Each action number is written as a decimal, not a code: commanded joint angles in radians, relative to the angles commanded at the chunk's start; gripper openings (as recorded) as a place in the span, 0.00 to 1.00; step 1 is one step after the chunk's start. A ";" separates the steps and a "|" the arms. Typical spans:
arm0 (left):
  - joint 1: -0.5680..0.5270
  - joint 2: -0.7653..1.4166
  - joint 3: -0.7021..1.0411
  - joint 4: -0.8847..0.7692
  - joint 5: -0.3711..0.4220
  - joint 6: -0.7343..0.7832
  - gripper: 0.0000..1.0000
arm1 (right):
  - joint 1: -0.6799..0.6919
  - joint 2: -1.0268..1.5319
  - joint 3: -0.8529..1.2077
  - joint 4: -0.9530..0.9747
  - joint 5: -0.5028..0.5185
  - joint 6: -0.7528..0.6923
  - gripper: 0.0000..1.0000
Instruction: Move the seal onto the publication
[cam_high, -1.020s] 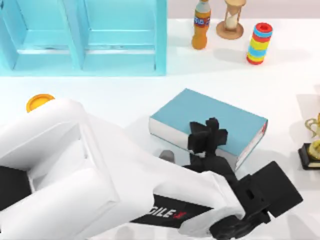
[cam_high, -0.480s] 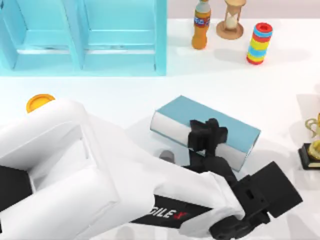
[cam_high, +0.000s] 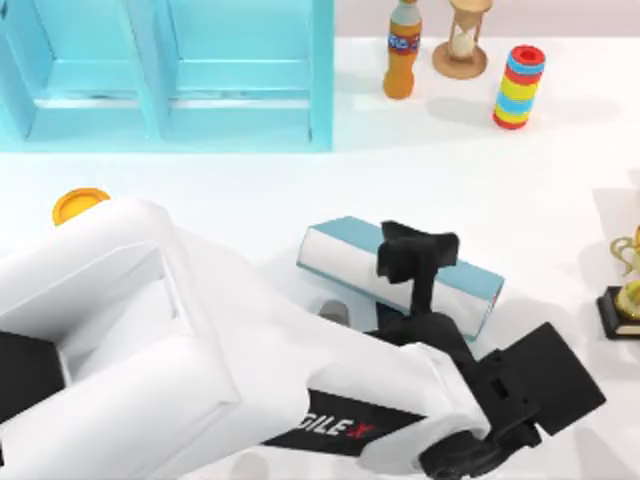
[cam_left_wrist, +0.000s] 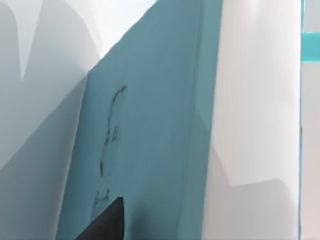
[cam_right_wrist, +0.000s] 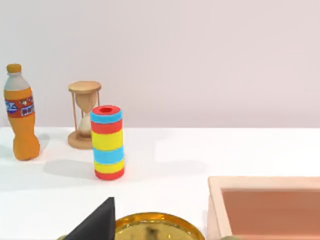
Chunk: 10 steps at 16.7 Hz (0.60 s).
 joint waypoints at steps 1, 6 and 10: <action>0.000 0.000 0.000 0.000 0.000 0.000 1.00 | 0.000 0.000 0.000 0.000 0.000 0.000 1.00; -0.001 0.001 -0.002 -0.002 0.001 -0.001 1.00 | 0.000 0.000 0.000 0.000 0.000 0.000 1.00; -0.037 0.015 0.032 -0.104 -0.010 -0.108 1.00 | 0.000 0.000 0.000 0.000 0.000 0.000 1.00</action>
